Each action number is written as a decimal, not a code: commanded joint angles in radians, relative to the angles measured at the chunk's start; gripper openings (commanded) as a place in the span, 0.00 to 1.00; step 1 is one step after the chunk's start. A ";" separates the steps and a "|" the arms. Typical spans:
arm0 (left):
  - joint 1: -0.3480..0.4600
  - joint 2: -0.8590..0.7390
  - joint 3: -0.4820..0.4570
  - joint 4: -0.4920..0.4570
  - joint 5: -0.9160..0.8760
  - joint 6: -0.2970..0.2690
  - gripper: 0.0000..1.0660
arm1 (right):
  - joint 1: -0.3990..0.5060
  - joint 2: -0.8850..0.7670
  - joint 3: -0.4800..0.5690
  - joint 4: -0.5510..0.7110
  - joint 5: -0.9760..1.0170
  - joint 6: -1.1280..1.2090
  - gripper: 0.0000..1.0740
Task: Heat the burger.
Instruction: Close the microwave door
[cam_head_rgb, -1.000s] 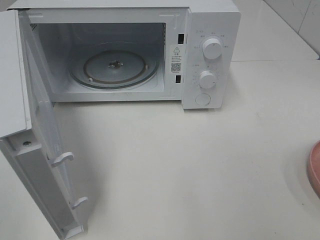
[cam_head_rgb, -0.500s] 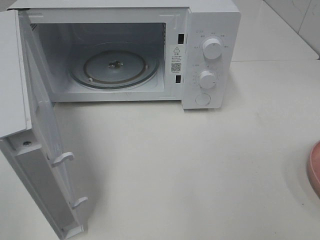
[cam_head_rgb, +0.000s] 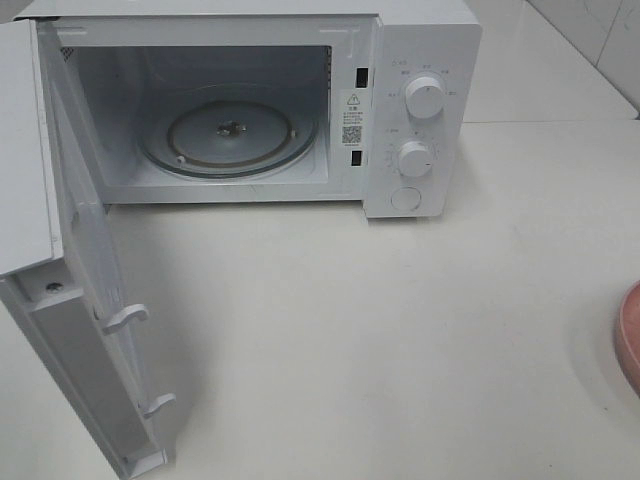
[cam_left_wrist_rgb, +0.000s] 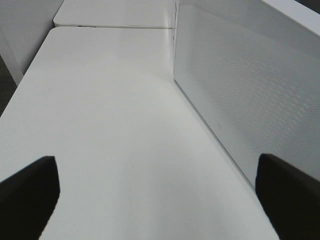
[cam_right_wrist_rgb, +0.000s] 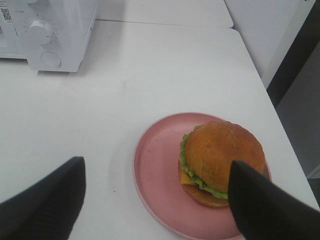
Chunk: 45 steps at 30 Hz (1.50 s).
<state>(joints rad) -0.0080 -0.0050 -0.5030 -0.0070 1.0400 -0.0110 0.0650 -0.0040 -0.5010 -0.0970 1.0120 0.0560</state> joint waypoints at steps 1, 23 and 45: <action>0.000 -0.021 0.002 -0.018 -0.005 -0.002 0.95 | -0.004 -0.027 0.004 -0.006 -0.010 -0.005 0.71; 0.000 0.290 -0.010 0.017 -0.329 -0.001 0.02 | -0.004 -0.027 0.004 -0.006 -0.010 -0.004 0.71; 0.000 0.790 0.320 0.039 -1.471 -0.008 0.00 | -0.004 -0.027 0.004 -0.006 -0.010 -0.004 0.71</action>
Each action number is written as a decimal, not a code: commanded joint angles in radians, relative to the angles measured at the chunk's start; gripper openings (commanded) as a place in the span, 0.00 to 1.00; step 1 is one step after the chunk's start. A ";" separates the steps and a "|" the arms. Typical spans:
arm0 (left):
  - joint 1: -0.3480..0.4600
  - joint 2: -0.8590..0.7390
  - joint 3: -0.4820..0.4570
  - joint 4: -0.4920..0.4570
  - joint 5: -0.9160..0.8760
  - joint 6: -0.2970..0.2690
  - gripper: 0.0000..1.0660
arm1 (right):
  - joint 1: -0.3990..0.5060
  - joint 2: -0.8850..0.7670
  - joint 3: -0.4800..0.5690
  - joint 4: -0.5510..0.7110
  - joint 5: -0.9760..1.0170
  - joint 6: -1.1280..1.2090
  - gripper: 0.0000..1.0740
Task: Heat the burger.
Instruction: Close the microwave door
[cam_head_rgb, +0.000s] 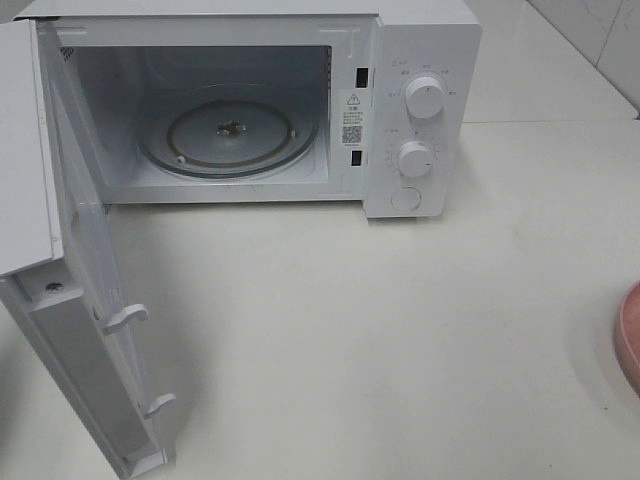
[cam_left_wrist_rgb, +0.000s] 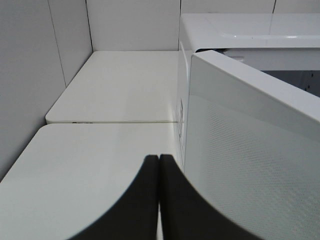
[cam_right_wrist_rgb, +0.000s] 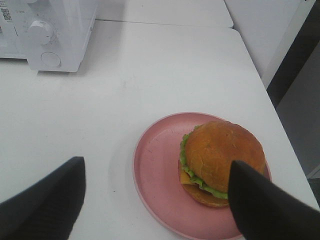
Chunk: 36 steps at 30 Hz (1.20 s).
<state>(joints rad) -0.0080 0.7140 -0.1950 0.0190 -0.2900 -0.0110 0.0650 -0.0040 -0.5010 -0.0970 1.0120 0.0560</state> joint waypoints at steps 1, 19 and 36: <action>0.000 0.143 0.012 0.047 -0.200 -0.029 0.00 | -0.004 -0.027 0.004 -0.006 -0.010 -0.004 0.71; -0.052 0.601 -0.010 0.538 -0.621 -0.264 0.00 | -0.004 -0.027 0.004 -0.006 -0.010 -0.004 0.71; -0.402 0.855 -0.119 0.151 -0.705 -0.108 0.00 | -0.004 -0.027 0.004 -0.006 -0.010 -0.004 0.71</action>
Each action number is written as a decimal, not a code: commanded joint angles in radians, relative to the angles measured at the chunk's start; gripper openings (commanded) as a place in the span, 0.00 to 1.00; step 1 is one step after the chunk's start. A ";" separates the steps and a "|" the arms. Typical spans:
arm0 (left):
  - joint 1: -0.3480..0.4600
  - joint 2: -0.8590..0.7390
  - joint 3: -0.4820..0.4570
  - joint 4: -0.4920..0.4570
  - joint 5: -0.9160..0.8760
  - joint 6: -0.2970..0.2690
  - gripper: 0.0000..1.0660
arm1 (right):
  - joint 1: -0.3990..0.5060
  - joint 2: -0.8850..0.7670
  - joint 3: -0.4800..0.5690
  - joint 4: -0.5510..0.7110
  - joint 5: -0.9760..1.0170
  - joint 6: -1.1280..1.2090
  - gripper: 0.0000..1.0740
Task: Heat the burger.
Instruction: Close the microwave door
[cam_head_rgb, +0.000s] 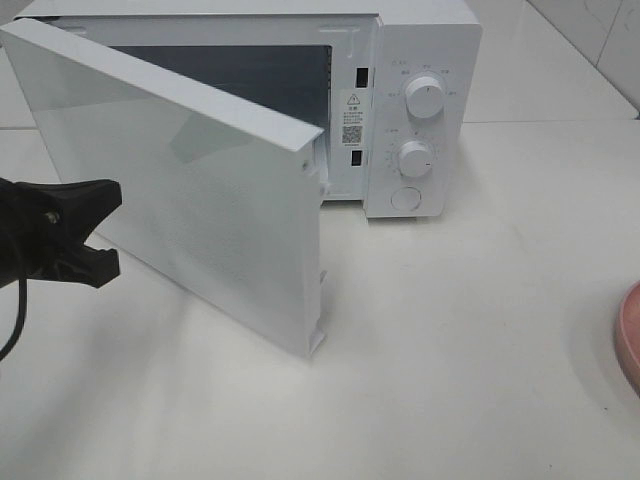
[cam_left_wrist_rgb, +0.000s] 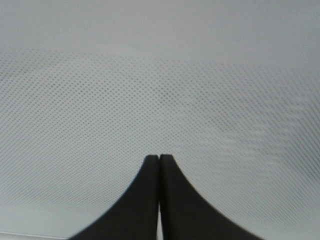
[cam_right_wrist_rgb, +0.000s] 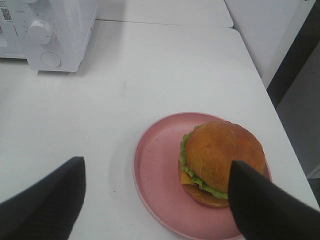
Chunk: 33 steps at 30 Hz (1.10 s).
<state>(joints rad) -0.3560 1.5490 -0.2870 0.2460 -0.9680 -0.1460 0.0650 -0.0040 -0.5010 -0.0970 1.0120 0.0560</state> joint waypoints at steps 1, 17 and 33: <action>-0.078 0.030 -0.037 -0.097 -0.029 0.037 0.00 | -0.004 -0.027 0.004 -0.006 -0.010 -0.004 0.71; -0.292 0.183 -0.240 -0.246 0.010 0.092 0.00 | -0.004 -0.027 0.004 -0.006 -0.010 -0.004 0.71; -0.351 0.313 -0.526 -0.327 0.144 0.092 0.00 | -0.004 -0.027 0.004 -0.006 -0.010 -0.003 0.71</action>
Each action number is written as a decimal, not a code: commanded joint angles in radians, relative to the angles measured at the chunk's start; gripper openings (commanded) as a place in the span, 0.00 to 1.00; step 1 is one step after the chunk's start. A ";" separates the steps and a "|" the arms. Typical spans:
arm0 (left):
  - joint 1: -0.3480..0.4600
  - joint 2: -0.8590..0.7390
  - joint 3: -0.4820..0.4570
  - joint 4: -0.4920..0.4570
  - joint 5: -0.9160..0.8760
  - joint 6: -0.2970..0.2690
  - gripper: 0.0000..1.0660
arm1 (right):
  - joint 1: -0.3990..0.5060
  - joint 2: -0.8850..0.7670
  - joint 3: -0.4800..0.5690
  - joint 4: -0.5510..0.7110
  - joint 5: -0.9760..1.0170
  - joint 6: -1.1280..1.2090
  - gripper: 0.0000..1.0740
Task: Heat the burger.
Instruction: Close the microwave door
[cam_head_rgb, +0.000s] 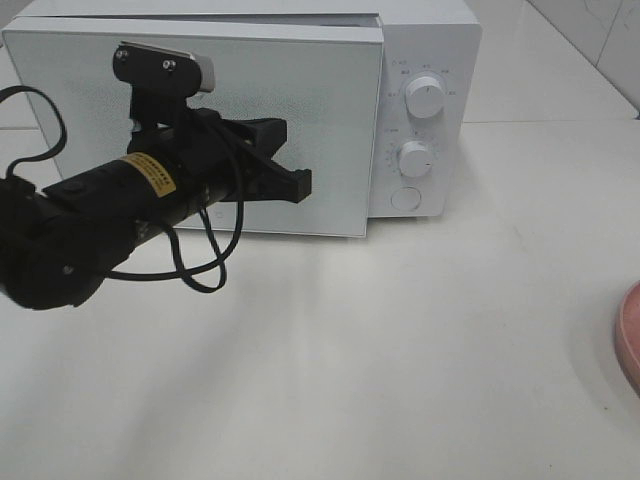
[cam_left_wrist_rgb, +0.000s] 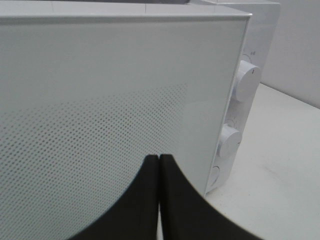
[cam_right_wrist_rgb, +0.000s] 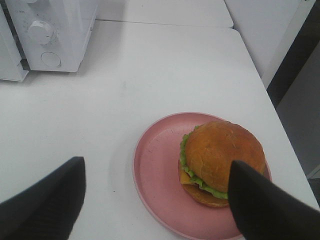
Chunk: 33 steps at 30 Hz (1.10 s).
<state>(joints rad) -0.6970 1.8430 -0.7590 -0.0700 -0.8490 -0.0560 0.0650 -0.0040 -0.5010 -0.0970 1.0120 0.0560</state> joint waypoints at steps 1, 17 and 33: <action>-0.021 0.036 -0.086 -0.013 0.045 0.002 0.00 | -0.004 -0.027 0.004 -0.006 -0.010 -0.003 0.71; -0.049 0.162 -0.328 -0.014 0.154 0.002 0.00 | -0.004 -0.027 0.004 -0.006 -0.010 -0.002 0.71; -0.043 0.241 -0.473 -0.029 0.226 0.062 0.00 | -0.004 -0.027 0.004 -0.006 -0.010 -0.002 0.71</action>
<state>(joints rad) -0.7550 2.0800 -1.2110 -0.0510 -0.6100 0.0000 0.0650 -0.0040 -0.5010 -0.0970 1.0120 0.0560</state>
